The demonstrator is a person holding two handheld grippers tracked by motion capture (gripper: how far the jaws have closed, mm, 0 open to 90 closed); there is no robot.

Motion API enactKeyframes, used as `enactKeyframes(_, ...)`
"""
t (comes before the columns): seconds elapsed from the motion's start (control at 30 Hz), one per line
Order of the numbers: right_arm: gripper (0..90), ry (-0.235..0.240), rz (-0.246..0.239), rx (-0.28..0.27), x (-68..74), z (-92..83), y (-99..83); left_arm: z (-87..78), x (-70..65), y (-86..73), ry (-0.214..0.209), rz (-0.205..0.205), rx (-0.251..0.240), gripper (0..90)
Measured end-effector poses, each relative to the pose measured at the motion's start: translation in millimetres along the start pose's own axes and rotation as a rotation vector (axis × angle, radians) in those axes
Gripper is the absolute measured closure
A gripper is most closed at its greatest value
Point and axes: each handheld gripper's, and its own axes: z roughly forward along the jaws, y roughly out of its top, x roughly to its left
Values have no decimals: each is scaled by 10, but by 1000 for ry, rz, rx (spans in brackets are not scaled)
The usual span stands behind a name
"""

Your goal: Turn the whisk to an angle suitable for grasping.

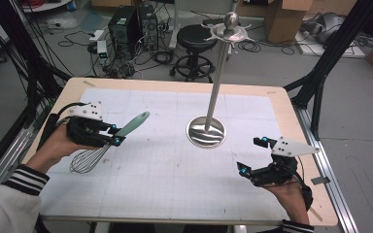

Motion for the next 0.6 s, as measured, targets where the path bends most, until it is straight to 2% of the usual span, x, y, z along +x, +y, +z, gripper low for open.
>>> enactKeyframes(0.33, 5, 39, -34, 6, 48, 22, 182, 16, -136, 97, -74, 45, -60, 693)
enactKeyframes(0.6, 5, 108, -56, 15, 80, 57, 345, 71, -253, 209, -140, 95, -102, 693)
